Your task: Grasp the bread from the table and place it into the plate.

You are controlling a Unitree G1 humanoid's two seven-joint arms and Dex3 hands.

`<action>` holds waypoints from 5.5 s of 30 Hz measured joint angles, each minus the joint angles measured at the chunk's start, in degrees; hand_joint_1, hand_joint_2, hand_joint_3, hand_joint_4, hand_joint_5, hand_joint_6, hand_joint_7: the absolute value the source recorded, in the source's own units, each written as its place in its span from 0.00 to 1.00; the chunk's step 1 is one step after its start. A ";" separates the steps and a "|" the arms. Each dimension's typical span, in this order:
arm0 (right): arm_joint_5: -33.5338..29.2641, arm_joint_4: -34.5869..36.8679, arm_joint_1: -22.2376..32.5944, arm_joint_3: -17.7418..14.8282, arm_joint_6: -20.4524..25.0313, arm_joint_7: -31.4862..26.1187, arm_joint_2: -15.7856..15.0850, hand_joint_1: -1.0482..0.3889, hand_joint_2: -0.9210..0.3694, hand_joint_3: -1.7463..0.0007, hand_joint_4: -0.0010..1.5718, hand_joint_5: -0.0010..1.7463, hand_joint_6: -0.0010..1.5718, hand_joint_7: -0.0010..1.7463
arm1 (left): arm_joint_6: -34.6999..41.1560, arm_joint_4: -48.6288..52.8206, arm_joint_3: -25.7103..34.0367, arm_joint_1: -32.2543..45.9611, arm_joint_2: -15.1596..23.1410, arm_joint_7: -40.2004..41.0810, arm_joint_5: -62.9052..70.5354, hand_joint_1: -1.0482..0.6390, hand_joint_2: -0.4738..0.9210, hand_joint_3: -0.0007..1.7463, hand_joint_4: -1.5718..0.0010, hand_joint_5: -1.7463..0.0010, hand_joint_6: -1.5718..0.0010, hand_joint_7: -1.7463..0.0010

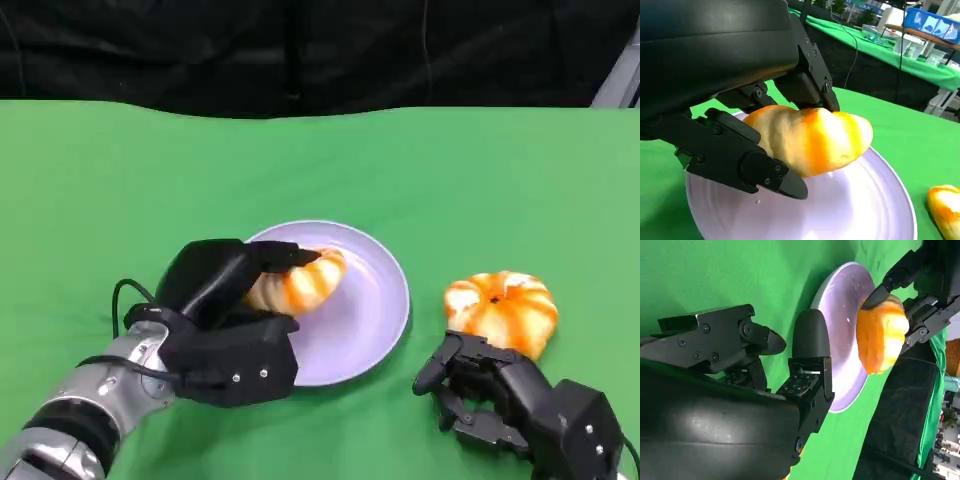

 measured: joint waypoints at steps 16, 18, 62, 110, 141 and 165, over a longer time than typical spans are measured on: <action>0.03 -0.05 -0.01 0.02 0.29 -0.04 0.04 0.75 0.02 0.66 0.43 1.00 0.46 0.77 | -0.67 -0.20 1.44 -0.27 0.91 -6.72 -1.97 0.07 1.00 0.41 0.66 1.00 0.73 1.00; 0.04 -0.05 -0.01 0.02 0.28 -0.04 0.04 0.75 0.02 0.67 0.43 1.00 0.46 0.77 | -0.67 -0.24 1.44 -0.28 0.91 -6.95 -1.97 0.07 1.00 0.41 0.66 1.00 0.73 1.00; 0.07 0.34 -0.35 0.05 0.52 -0.13 0.28 0.75 0.00 0.69 0.43 1.00 0.46 0.76 | -9.12 -6.55 9.01 6.28 3.60 -8.45 -9.81 0.08 1.00 0.38 0.63 0.97 0.73 0.99; 0.39 0.50 -0.56 -0.18 0.44 1.26 -0.09 0.76 0.02 0.65 0.42 1.00 0.45 0.79 | -19.62 -6.01 30.63 19.25 -3.41 -21.29 -34.19 0.18 1.00 0.17 0.36 0.96 0.55 0.99; 1.06 -0.35 0.08 0.01 0.76 1.20 -0.28 0.72 0.03 0.64 0.42 1.00 0.45 0.78 | -17.86 -2.05 31.47 22.11 -4.22 -22.93 -30.31 0.67 0.87 0.41 0.23 0.98 0.22 0.98; -0.12 -0.57 0.08 0.03 0.82 0.64 -0.34 0.74 0.03 0.64 0.43 0.99 0.45 0.78 | -19.59 -1.80 29.35 22.64 -4.30 -26.71 -30.18 0.62 0.60 0.75 0.39 0.17 0.36 0.29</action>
